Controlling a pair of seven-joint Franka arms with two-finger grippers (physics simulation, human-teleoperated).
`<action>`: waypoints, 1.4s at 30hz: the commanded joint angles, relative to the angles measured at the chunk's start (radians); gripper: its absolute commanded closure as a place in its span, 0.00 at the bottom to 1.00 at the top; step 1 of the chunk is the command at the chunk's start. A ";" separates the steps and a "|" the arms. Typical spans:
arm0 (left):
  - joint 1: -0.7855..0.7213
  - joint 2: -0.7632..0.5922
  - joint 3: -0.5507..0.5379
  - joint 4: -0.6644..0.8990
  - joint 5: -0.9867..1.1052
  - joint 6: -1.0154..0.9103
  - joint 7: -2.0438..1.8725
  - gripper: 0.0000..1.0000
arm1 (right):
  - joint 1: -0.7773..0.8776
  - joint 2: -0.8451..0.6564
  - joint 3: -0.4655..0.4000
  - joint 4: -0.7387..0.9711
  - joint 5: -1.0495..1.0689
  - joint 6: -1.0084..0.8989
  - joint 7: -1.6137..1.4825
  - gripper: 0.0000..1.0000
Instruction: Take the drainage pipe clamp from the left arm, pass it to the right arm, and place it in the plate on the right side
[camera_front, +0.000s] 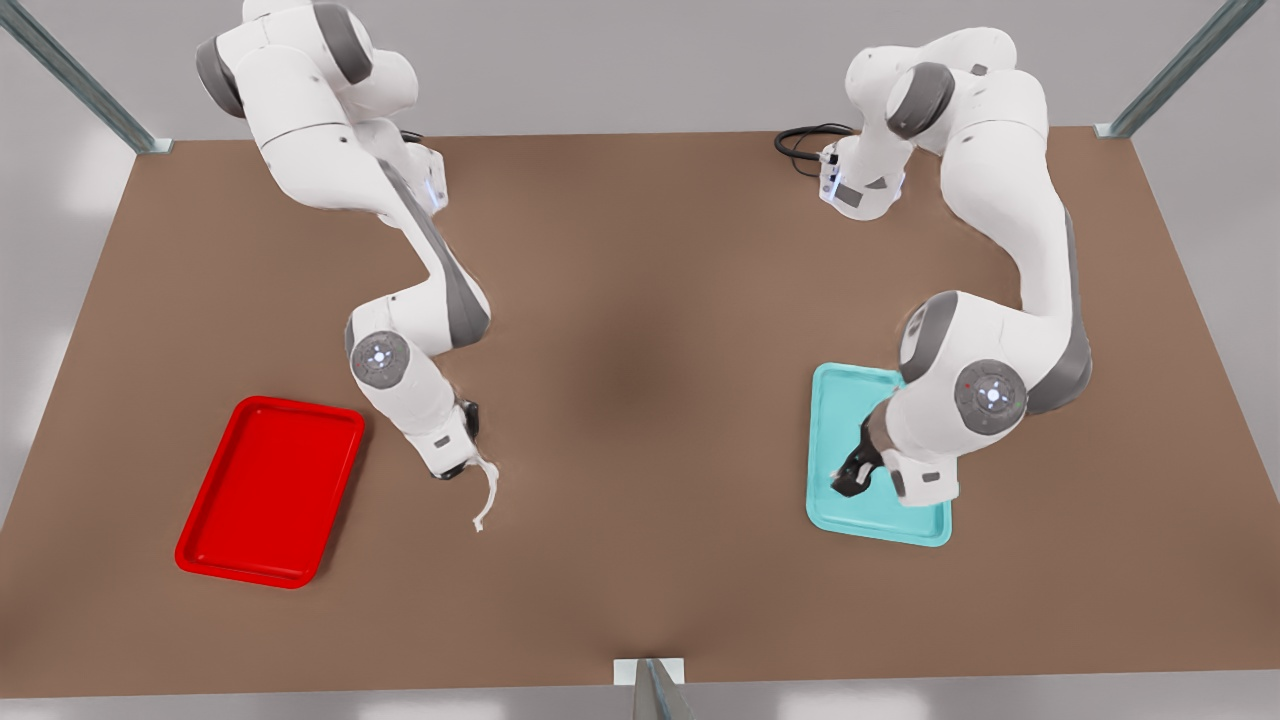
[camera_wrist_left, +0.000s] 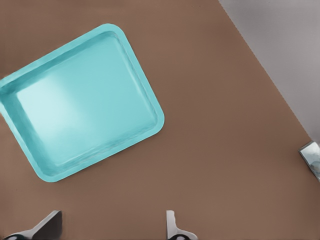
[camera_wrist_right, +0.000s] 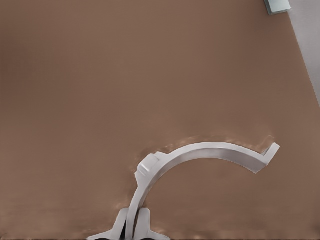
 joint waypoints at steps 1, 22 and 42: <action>0.077 -0.049 0.002 0.001 0.002 -0.256 1.035 0.00 | -0.096 -0.002 -0.004 0.001 -0.087 -0.087 -0.011 0.79; 0.105 -0.251 -0.050 -0.222 0.029 -0.273 1.418 0.00 | -0.457 0.133 -0.026 -0.017 -0.087 -0.019 -0.270 0.79; 0.105 -0.250 -0.050 -0.222 0.031 -0.276 1.416 0.00 | -0.269 -0.294 -0.023 0.223 -0.023 -0.809 0.912 0.00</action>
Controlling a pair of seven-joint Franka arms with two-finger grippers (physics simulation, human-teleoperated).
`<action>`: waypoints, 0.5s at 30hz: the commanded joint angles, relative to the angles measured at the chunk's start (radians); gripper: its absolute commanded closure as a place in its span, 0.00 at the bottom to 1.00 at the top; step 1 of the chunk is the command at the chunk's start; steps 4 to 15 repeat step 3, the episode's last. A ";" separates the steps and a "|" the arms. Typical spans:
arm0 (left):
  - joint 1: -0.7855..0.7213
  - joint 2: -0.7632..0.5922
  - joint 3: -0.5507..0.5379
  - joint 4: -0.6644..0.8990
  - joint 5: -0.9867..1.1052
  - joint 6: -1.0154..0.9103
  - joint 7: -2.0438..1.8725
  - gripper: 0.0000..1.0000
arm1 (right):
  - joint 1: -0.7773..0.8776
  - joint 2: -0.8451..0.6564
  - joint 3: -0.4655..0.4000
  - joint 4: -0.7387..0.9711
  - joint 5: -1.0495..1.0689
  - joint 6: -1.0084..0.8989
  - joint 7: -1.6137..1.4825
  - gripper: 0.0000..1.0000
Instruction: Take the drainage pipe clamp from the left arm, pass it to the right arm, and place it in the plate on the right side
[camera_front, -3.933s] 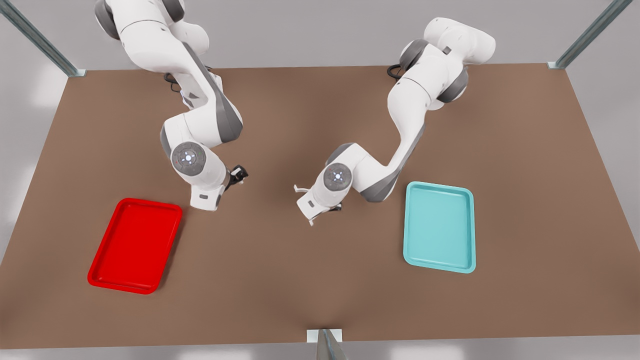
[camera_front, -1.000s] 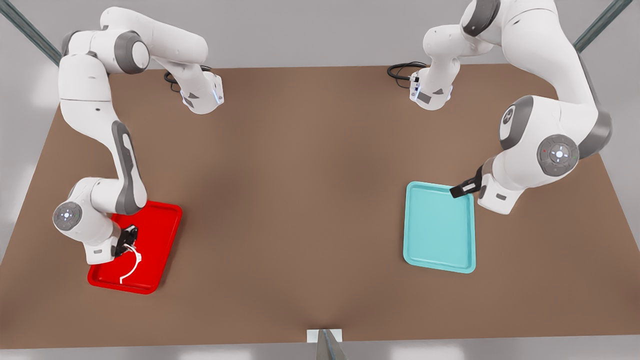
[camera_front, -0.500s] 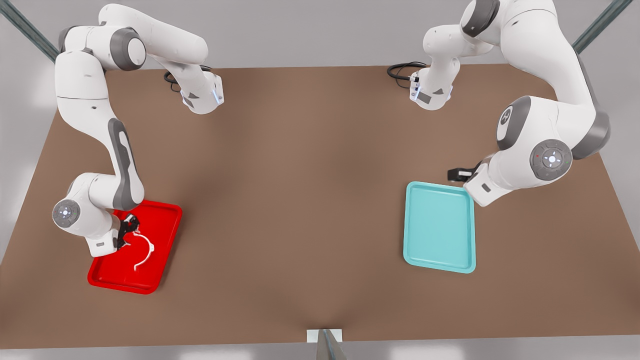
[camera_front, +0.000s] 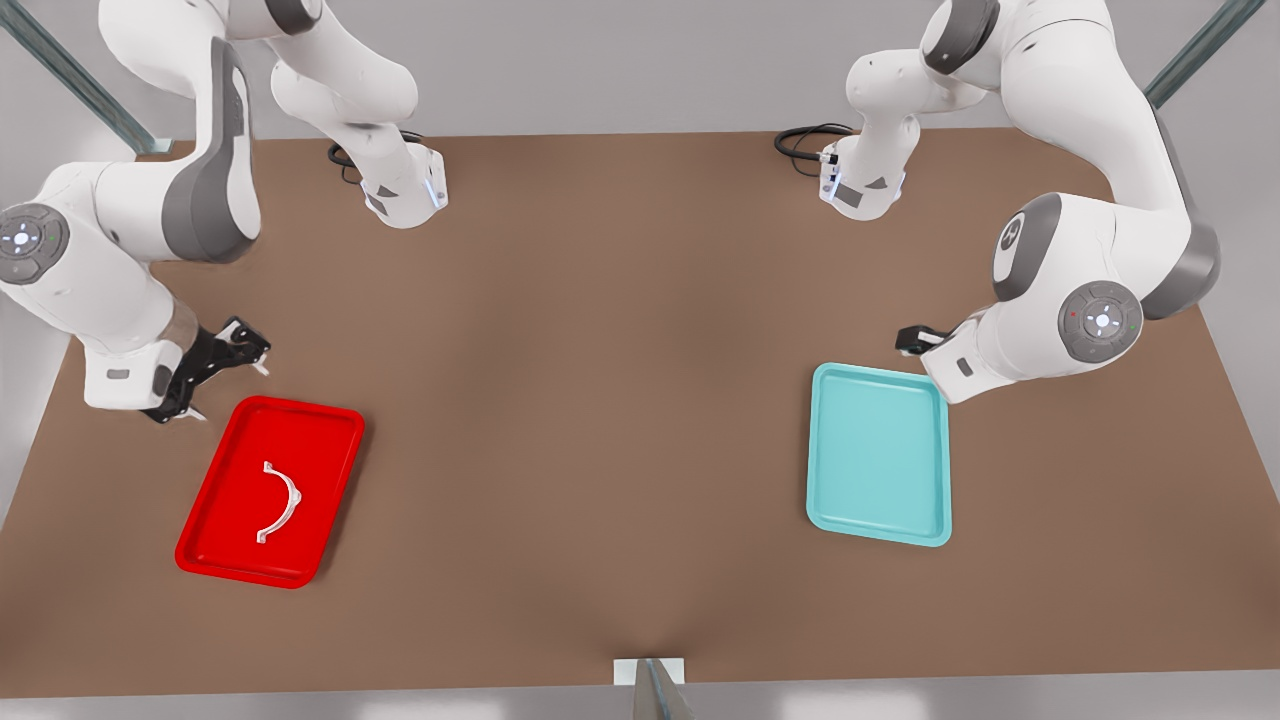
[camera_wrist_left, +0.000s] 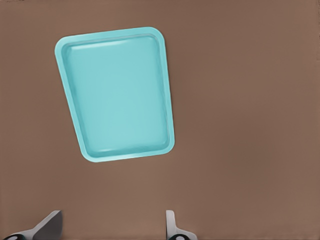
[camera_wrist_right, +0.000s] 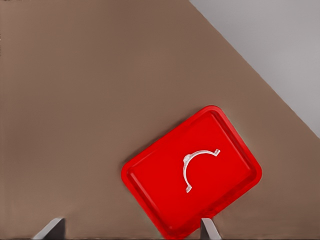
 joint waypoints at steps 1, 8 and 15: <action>0.001 -0.001 0.000 0.000 0.001 -0.002 0.145 0.00 | -0.001 -0.014 -0.001 0.001 0.003 -0.204 0.672 0.00; 0.001 -0.001 0.000 0.000 0.001 -0.002 0.145 0.00 | -0.001 -0.017 -0.003 0.001 0.003 -0.206 0.670 0.00; 0.001 -0.001 0.000 0.000 0.001 -0.002 0.145 0.00 | -0.001 -0.017 -0.003 0.001 0.003 -0.206 0.670 0.00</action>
